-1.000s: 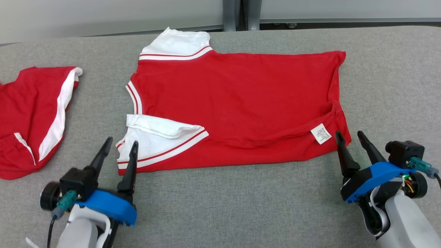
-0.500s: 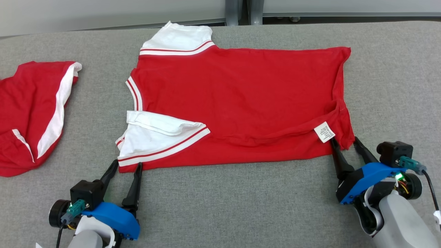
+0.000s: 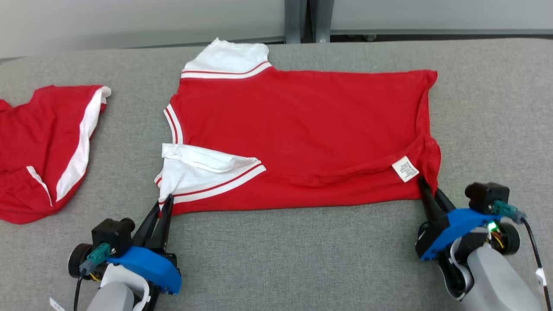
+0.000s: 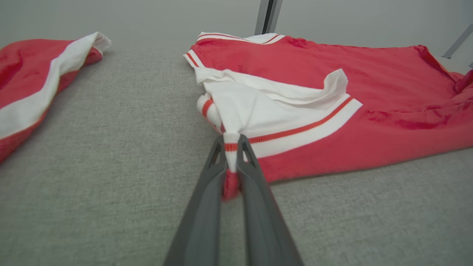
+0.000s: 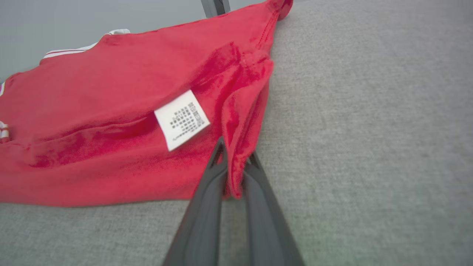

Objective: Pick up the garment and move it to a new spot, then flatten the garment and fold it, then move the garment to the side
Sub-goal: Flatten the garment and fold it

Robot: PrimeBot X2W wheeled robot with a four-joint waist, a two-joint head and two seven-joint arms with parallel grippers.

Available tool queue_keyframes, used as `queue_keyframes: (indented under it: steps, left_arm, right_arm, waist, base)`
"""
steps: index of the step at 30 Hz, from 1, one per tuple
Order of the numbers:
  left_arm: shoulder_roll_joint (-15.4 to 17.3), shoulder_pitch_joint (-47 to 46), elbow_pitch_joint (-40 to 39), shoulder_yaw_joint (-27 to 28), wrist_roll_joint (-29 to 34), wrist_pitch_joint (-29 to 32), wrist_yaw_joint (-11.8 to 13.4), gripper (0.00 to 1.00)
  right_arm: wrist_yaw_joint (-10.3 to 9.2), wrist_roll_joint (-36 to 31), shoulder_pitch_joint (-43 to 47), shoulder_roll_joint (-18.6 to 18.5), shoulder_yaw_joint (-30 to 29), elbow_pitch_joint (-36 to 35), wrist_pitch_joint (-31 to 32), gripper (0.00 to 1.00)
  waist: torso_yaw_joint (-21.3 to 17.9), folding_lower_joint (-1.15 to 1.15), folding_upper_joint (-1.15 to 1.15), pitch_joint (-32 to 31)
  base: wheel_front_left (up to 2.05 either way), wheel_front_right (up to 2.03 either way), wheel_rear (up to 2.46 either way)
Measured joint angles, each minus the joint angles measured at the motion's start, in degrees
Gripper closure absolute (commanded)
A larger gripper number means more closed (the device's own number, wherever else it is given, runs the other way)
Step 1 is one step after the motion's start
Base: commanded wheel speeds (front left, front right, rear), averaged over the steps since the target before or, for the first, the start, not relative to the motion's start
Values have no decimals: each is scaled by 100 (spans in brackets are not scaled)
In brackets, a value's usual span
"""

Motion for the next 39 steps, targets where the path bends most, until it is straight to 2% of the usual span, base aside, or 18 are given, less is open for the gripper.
queue_keyframes:
  steps: [5,13,21,25,26,27,28,33,39]
  left_arm:
    - [-62,439,-279,216,-18,1,-1,100]
    - [-278,1610,-864,613,169,1,1,100]
    - [-419,2397,-1287,773,300,1,1,100]
    - [-449,2560,-1251,767,335,1,1,100]
    - [-463,2569,-1236,772,332,1,1,68]
    - [-478,2569,-1232,783,333,1,1,0]
    - [-488,2568,-1228,787,347,1,1,0]
    - [-541,2481,-1403,866,433,1,1,0]
    - [-581,2270,-1861,1098,630,1,1,0]
  right_arm:
    - [0,147,374,-8,-7,-15,-158,100]
    - [1,386,1400,94,-80,-443,-170,100]
    - [1,376,2333,232,-357,-1225,153,100]
    - [1,263,2635,326,-506,-1540,411,100]
    - [1,238,2676,345,-532,-1585,482,82]
    - [1,230,2716,365,-566,-1641,524,13]
    - [0,223,2739,393,-622,-1690,546,0]
    - [0,90,2741,411,-842,-2018,541,0]
    - [0,-149,2532,339,-893,-2480,125,0]
  waist:
    - [30,0,0,-287]
    - [65,-1,0,-775]
    - [92,-1,0,-1060]
    - [89,-1,0,-1099]
    - [87,-1,0,-1110]
    - [86,-1,0,-1122]
    - [84,-1,0,-1135]
    - [78,-1,0,-1191]
    - [53,0,0,-1276]
  base:
    - [0,0,0]
    - [0,0,0]
    - [0,0,0]
    - [0,0,0]
    - [0,0,0]
    - [0,0,0]
    - [0,0,0]
    - [0,0,0]
    - [0,0,0]
